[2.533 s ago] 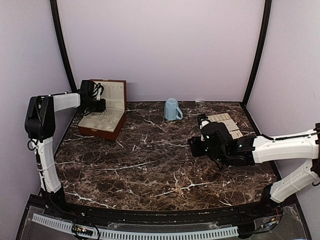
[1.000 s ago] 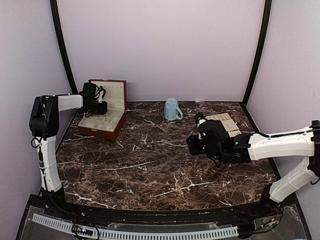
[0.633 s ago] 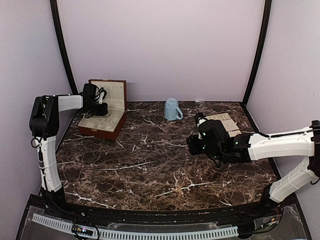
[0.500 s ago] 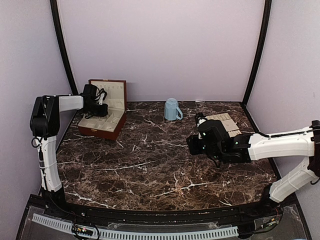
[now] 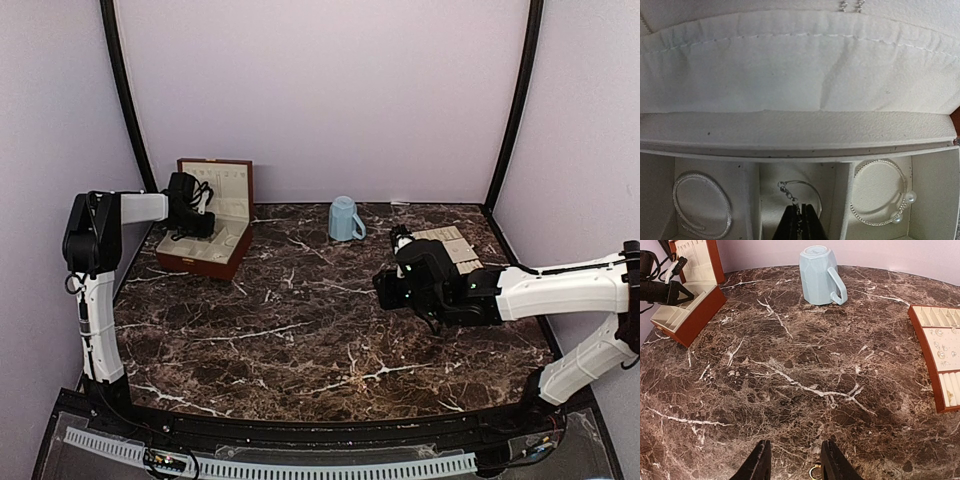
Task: Organize the mixed jewelry
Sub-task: Place the bangle in the larger divider.
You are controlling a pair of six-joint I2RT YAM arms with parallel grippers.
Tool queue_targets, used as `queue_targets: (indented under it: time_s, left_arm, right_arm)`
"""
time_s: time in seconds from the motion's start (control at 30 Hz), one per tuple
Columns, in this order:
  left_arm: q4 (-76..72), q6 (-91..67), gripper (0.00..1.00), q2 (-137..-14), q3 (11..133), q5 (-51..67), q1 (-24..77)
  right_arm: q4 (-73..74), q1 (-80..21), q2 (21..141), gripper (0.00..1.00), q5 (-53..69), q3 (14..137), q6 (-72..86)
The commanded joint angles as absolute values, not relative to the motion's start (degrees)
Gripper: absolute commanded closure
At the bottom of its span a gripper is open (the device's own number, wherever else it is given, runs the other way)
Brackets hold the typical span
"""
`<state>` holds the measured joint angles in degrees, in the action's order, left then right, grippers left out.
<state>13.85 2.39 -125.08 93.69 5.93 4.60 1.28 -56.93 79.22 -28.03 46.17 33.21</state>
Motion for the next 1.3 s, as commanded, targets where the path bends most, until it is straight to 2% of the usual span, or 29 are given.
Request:
queue_targets:
  time_s: [0.0,0.3,0.6,0.87,1.07,1.27]
  left_arm:
    - [14.94,3.03,0.92,-124.71,94.00,4.88,4.13]
    - [15.91,3.08,0.76,-124.76,95.27,4.38,4.18]
    - [17.55,2.20,0.70,-123.75,97.00,5.35,4.13]
    - [17.41,-1.12,0.64,-117.36,95.72,8.39,4.23]
    - [14.24,-5.65,0.59,-106.90,87.61,9.16,4.30]
    - [7.39,-12.85,0.50,-92.47,70.77,10.06,4.47]
  right_arm:
    - [-0.19,-56.58,79.71,0.65,-27.95,48.25,33.38]
    - [-0.20,-56.58,79.54,0.65,-27.95,48.38,33.38]
    - [-0.26,-56.60,78.98,0.65,-27.96,48.58,33.37]
    - [2.57,-56.60,77.23,0.65,-28.51,49.48,33.22]
    - [5.05,-56.60,75.56,0.64,-29.23,50.86,34.22]
    - [9.75,-56.47,73.76,0.64,-30.31,54.36,36.76]
